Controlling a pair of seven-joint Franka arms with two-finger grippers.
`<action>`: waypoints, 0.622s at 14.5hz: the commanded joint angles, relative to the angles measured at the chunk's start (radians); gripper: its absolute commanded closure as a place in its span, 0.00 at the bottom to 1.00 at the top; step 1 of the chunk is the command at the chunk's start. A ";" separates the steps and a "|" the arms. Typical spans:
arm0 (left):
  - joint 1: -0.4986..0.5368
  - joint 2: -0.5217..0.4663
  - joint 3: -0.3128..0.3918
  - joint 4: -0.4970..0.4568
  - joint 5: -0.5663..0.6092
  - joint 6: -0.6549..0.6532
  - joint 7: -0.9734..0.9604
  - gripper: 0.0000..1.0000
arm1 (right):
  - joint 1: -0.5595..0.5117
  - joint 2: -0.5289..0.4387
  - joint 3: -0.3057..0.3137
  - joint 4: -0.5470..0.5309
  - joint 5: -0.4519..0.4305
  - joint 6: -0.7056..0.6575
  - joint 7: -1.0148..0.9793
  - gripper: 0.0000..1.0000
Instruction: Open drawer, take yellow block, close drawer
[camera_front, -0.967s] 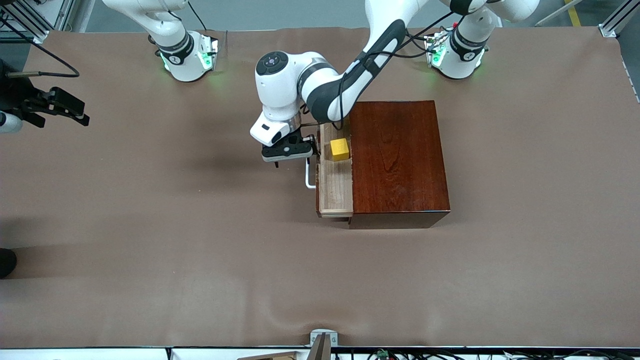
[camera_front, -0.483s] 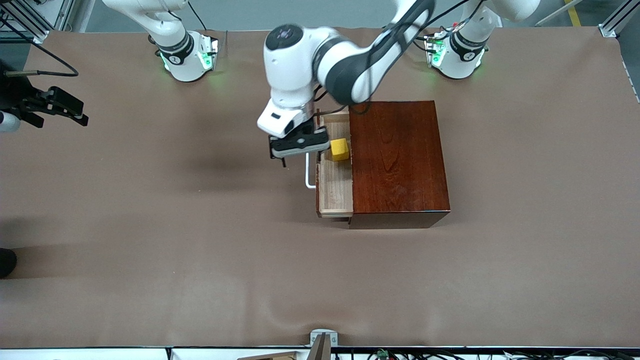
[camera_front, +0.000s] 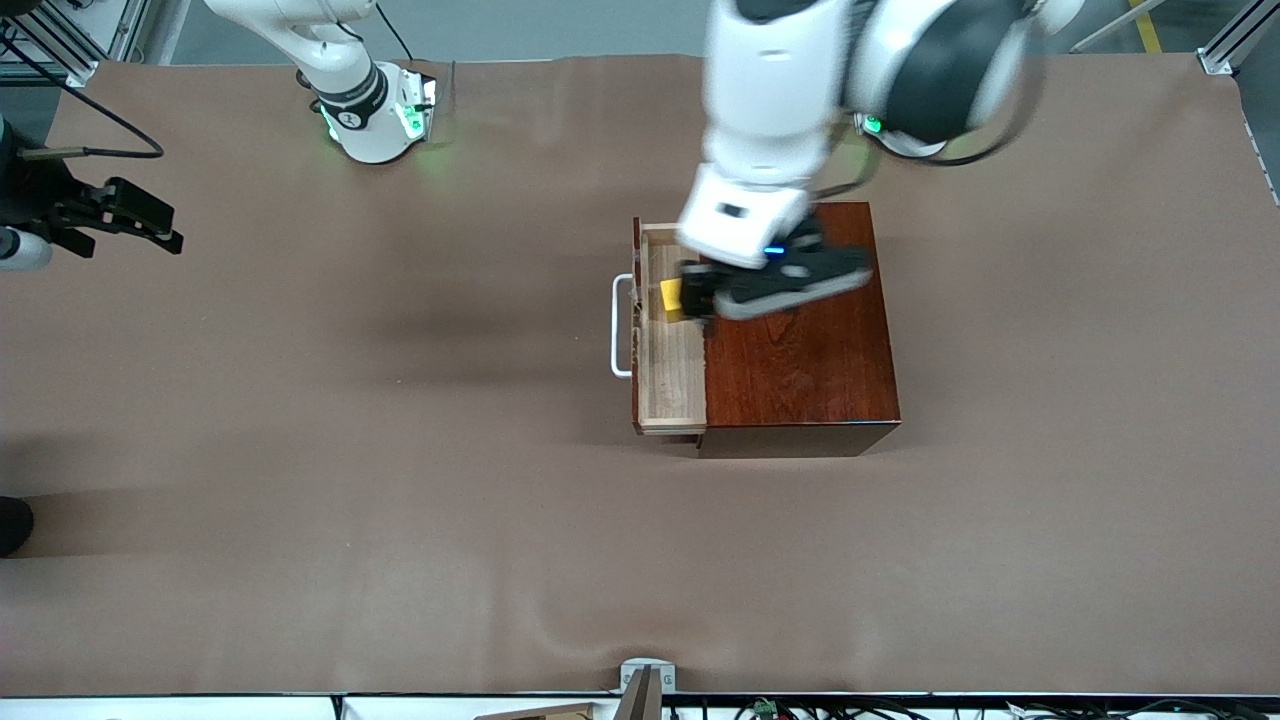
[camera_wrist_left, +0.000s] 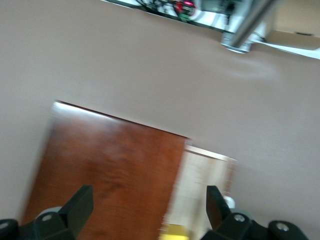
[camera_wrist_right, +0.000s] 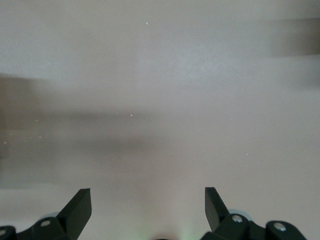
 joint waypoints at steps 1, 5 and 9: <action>0.100 -0.073 -0.008 -0.035 -0.019 -0.069 0.156 0.00 | 0.009 0.009 0.006 0.014 -0.010 -0.008 0.006 0.00; 0.219 -0.119 -0.011 -0.046 -0.021 -0.121 0.353 0.00 | 0.011 0.009 0.007 0.013 0.019 -0.008 0.087 0.00; 0.317 -0.182 -0.012 -0.103 -0.044 -0.142 0.462 0.00 | 0.031 0.018 0.007 0.011 0.105 -0.085 0.344 0.00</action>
